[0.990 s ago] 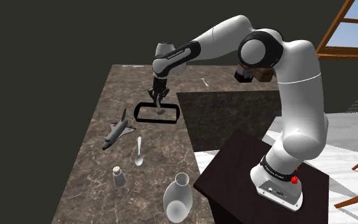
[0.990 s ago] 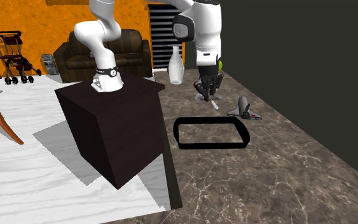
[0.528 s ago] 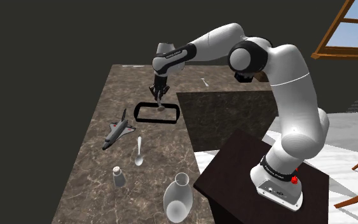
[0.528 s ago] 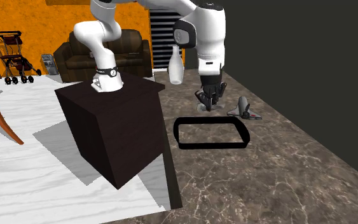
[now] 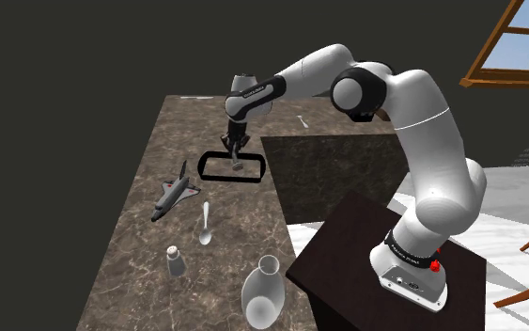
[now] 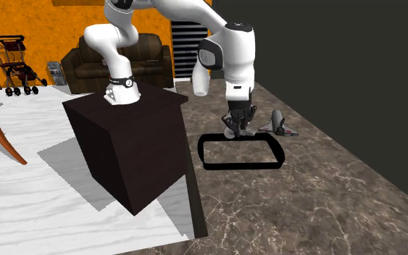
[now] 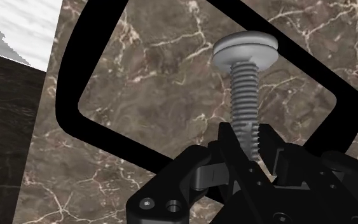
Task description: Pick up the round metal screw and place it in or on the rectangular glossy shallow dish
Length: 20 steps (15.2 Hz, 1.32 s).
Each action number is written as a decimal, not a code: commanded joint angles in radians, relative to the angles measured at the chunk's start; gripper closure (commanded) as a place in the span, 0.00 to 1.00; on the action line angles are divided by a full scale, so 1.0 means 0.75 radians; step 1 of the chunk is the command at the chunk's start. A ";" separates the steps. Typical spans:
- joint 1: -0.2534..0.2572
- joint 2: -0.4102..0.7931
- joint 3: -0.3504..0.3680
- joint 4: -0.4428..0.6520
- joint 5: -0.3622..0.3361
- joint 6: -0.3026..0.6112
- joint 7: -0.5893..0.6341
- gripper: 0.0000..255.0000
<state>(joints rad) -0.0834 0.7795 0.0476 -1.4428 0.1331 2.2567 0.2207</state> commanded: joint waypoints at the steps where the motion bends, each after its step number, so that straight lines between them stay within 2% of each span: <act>1: 0.001 0.024 0.001 0.002 0.001 0.023 -0.002 1.00; 11: 0.001 0.043 0.001 0.004 0.002 0.039 -0.005 1.00; 12: 0.001 0.043 0.001 0.004 0.002 0.039 -0.005 0.00; 17: 0.001 0.043 0.001 0.004 0.002 0.039 -0.005 0.00; 20: -0.009 -0.046 -0.001 -0.008 0.000 -0.039 -0.004 0.00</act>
<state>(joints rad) -0.0875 0.7620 0.0474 -1.4522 0.1336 2.2492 0.2172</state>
